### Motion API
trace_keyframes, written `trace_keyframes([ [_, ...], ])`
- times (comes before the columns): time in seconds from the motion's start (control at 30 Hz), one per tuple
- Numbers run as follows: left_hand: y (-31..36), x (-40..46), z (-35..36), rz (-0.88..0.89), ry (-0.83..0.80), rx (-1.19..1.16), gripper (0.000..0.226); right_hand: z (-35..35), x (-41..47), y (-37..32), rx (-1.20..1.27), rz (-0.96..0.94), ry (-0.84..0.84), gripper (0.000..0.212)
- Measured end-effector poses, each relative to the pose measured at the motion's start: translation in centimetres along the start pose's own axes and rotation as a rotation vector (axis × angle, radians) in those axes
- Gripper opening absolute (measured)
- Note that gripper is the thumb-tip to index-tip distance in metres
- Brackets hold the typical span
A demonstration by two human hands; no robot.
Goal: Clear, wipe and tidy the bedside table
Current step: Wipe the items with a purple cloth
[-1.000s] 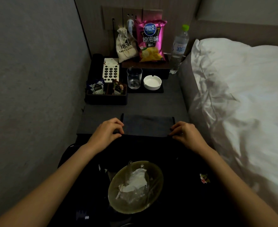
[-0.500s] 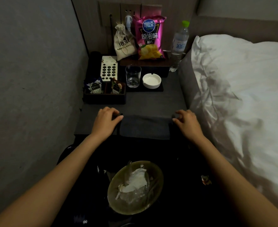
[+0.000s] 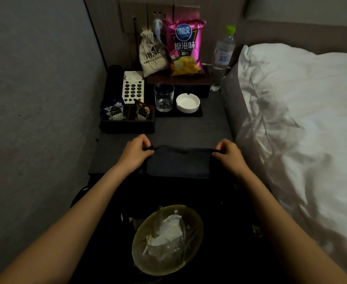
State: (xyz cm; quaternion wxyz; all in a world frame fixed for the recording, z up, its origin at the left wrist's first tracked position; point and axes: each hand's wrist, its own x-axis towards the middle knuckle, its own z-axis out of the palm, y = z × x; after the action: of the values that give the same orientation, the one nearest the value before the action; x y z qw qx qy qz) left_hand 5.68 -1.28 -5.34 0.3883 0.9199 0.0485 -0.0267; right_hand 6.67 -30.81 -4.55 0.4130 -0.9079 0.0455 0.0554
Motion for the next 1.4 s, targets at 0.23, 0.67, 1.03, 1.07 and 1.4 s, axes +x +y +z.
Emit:
trace_keyframes([
  [0.23, 1.3, -1.6, -2.1, -0.075, -0.145, -0.574, 0.019, -1.3, -1.4, -1.8, 0.253, -0.002, -0.015, 0.027],
  [0.67, 7.4, -4.8, -1.9, 0.202, -0.114, -0.564, 0.023, 0.4, -4.9, -9.7, 0.512, 0.020, -0.124, 0.021],
  [1.03, 8.1, -6.3, -1.8, 0.233, -0.182, -0.496, 0.025, 2.3, -6.4, -11.3, 0.592, 0.032, -0.126, 0.019],
  [1.07, 8.1, -6.3, -1.8, 0.233, -0.182, -0.491, 0.025, 2.3, -6.5, -11.4, 0.596, 0.030, -0.130, 0.019],
  [1.4, 8.0, -6.5, -1.6, 0.272, -0.193, -0.490, 0.033, 2.2, -7.3, -11.6, 0.640, 0.016, -0.167, 0.024],
])
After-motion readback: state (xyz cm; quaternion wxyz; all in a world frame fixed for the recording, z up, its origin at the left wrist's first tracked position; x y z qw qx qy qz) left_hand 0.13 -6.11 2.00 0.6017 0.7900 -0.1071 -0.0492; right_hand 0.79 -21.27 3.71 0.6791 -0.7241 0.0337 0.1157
